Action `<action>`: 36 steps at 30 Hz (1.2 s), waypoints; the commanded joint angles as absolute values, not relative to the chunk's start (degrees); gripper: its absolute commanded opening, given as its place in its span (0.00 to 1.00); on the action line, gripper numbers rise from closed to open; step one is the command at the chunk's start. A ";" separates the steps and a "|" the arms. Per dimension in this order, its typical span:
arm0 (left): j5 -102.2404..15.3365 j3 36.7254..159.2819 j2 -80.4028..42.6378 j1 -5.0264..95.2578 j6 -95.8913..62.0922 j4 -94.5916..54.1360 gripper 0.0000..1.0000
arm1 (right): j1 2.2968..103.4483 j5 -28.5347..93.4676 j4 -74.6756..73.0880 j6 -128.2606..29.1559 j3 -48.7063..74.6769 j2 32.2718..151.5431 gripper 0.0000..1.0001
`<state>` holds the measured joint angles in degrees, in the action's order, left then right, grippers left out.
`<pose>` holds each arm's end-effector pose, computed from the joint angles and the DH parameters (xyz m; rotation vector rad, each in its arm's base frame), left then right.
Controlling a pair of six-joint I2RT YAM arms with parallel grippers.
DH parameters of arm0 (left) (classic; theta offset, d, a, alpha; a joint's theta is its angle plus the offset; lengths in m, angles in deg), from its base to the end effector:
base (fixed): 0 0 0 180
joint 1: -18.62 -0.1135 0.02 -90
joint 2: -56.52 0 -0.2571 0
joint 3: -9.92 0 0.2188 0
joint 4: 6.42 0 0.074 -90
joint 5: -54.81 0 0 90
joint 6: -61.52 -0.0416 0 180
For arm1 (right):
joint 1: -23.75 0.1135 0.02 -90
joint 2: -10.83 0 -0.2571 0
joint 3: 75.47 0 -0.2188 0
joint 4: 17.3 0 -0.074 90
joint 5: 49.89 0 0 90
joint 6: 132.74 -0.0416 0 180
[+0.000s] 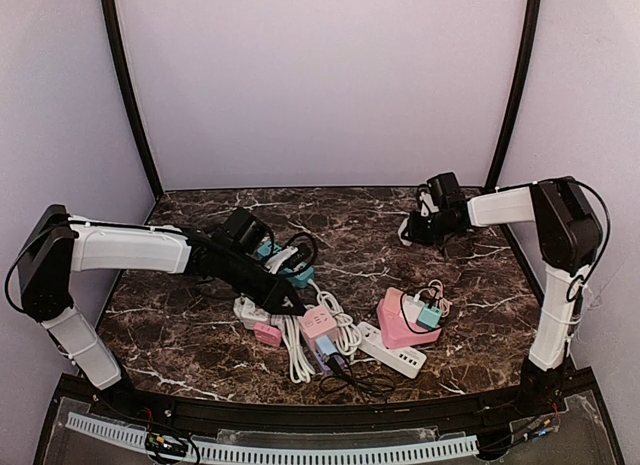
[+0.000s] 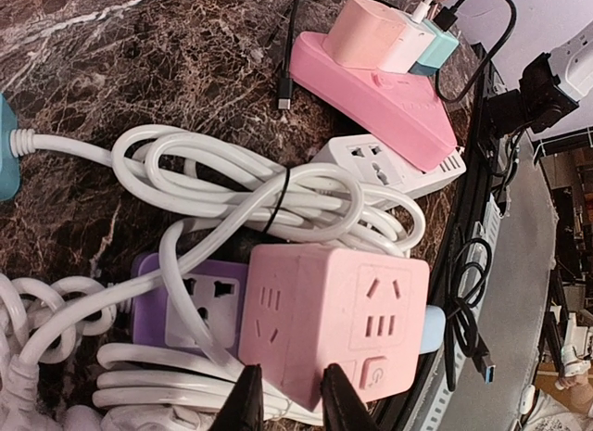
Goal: Pull the plug off the socket
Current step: Place the plug at the center of the board, then remove the plug from the socket.
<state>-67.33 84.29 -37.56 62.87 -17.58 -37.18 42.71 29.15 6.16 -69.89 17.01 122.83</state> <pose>0.2093 -0.2348 0.2119 0.9935 2.3884 -1.0850 0.3685 0.1350 0.1760 0.0857 2.4742 0.5909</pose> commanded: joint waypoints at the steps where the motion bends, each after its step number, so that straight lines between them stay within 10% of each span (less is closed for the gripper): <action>1: -63.84 83.18 -36.36 62.50 -18.61 -40.96 0.21 | 41.69 27.91 4.58 -70.13 15.89 124.30 0.22; 24: -63.29 83.13 -34.93 62.56 -19.13 -41.16 0.23 | 41.23 37.68 8.06 -68.58 18.33 118.14 0.69; 36: -64.84 82.31 -31.95 62.55 -20.08 -39.33 0.50 | 48.82 39.76 15.01 -65.15 25.07 98.74 0.73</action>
